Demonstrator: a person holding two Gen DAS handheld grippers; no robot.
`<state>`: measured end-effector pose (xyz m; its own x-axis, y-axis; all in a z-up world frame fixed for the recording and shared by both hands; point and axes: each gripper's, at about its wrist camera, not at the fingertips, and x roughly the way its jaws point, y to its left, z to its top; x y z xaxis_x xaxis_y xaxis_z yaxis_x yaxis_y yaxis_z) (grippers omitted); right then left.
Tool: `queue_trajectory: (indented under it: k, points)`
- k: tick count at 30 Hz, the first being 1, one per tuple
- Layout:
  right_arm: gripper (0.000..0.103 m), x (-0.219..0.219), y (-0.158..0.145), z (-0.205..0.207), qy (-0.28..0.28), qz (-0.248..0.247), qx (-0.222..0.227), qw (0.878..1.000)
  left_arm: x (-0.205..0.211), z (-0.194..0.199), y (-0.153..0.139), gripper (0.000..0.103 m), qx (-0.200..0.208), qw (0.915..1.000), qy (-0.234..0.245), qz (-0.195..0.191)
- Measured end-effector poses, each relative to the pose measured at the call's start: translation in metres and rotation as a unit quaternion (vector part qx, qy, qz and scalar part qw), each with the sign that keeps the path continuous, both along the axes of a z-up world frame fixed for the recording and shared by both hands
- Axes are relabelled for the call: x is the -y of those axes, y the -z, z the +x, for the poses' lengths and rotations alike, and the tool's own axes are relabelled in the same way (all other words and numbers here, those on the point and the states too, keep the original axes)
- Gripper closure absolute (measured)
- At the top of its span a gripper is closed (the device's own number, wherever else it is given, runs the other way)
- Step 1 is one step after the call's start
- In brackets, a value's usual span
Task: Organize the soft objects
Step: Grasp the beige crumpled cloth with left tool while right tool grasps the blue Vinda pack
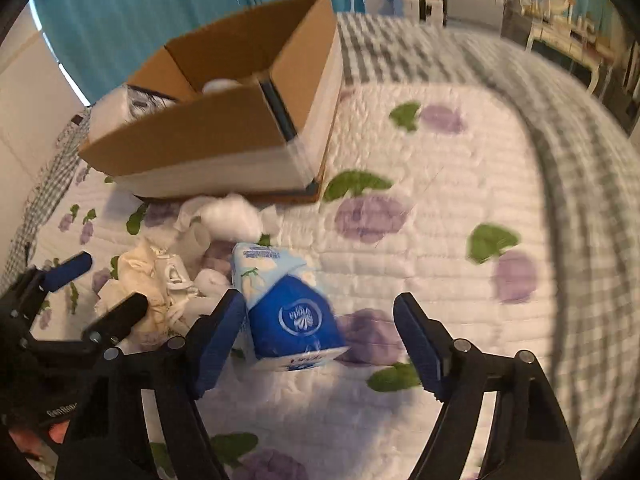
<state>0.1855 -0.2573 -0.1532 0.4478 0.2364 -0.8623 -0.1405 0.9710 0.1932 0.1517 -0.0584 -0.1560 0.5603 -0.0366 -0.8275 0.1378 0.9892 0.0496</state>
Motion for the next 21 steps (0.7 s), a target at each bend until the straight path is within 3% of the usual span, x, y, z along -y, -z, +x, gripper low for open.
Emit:
queue_trajectory:
  k: [3,5,8,10,13,16,21]
  points:
    - [0.031,-0.003,0.011,0.004,-0.007,0.026,-0.011,1.000,0.000,0.002,0.010,0.011,-0.010,0.9999,0.011,0.006]
    - [0.045,-0.008,0.014,0.005,-0.017,0.035,-0.014,0.999,-0.001,0.002,0.015,0.011,-0.016,0.9997,0.018,0.005]
    - [0.052,-0.014,0.013,0.005,-0.023,0.045,-0.011,0.999,-0.004,0.002,0.016,0.013,-0.021,0.9994,0.026,-0.009]
    - [0.054,-0.017,0.010,0.004,-0.026,0.038,-0.005,0.999,-0.007,0.001,0.013,0.021,-0.020,0.9990,0.035,-0.019]
    - [0.057,-0.019,0.004,0.000,-0.027,0.033,0.005,0.999,-0.010,0.000,0.013,0.057,-0.036,0.9967,0.060,-0.040]
    - [0.057,-0.017,-0.003,-0.003,-0.022,0.026,0.013,0.999,-0.013,-0.004,0.011,0.070,-0.043,0.9950,0.074,-0.051]
    - [0.058,-0.013,-0.022,-0.013,-0.020,0.021,0.029,0.999,-0.012,-0.018,-0.005,0.076,-0.029,0.9948,0.087,-0.046]
